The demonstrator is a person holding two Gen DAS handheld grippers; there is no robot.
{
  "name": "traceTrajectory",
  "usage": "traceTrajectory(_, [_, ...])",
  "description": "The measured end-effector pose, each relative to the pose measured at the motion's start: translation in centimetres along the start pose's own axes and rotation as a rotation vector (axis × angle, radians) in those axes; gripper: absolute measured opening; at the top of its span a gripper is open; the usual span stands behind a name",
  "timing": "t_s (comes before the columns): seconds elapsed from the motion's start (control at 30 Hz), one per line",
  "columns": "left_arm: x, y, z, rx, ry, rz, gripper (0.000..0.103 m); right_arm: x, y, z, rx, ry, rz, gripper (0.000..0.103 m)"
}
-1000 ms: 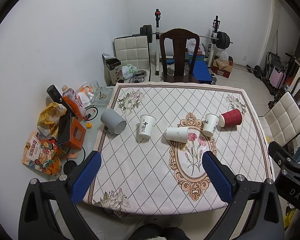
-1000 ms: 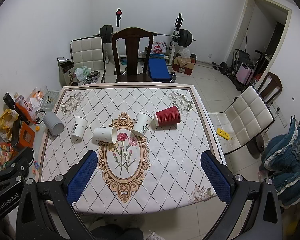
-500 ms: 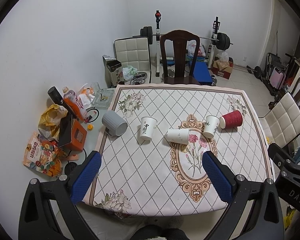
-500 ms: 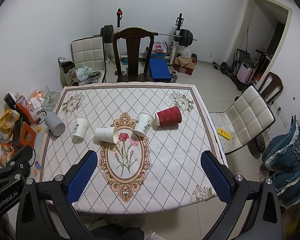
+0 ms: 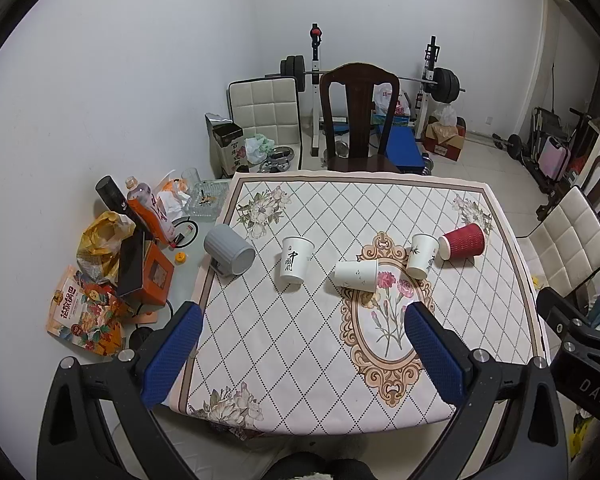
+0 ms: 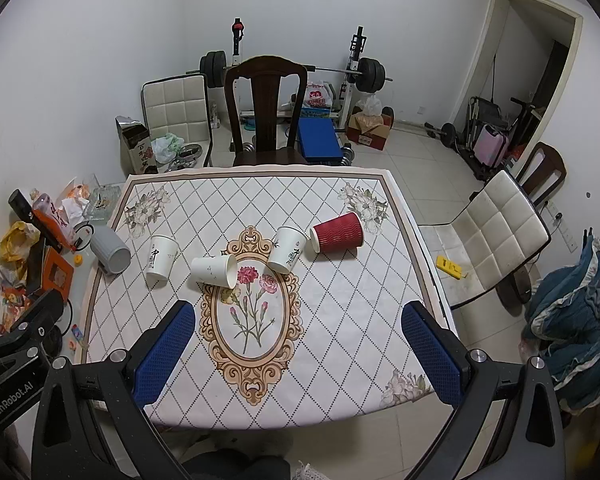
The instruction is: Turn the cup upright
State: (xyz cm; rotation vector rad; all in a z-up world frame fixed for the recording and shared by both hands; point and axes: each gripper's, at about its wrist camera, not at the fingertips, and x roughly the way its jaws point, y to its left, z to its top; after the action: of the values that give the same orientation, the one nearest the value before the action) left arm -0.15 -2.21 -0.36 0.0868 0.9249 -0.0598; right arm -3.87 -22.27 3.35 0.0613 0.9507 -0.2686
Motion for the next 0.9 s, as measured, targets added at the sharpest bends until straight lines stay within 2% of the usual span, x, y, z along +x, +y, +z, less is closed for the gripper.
traceTrajectory(0.37, [0.2, -0.2, -0.1, -0.008, 0.004, 0.0, 0.103, 0.5, -0.1, -0.2, 0.001, 0.004, 0.008, 0.103])
traceTrajectory(0.47, [1.0, -0.2, 1.1, -0.008, 0.014, 0.025, 0.103, 0.9, 0.7, -0.1, 0.001, 0.02, 0.012, 0.103])
traceTrajectory(0.6, [4.0, 0.1, 1.0, -0.012, 0.061, 0.069, 0.103, 4.6, 0.9, -0.2, 0.002, 0.081, 0.023, 0.103])
traceTrajectory(0.73, [8.7, 0.8, 0.6, -0.027, 0.127, 0.119, 0.103, 9.8, 1.3, -1.0, -0.009, 0.173, 0.031, 0.103])
traceTrajectory(0.9, [14.5, 2.1, 0.1, -0.019, 0.226, 0.131, 0.103, 17.3, 2.0, -2.6, -0.009, 0.321, 0.024, 0.103])
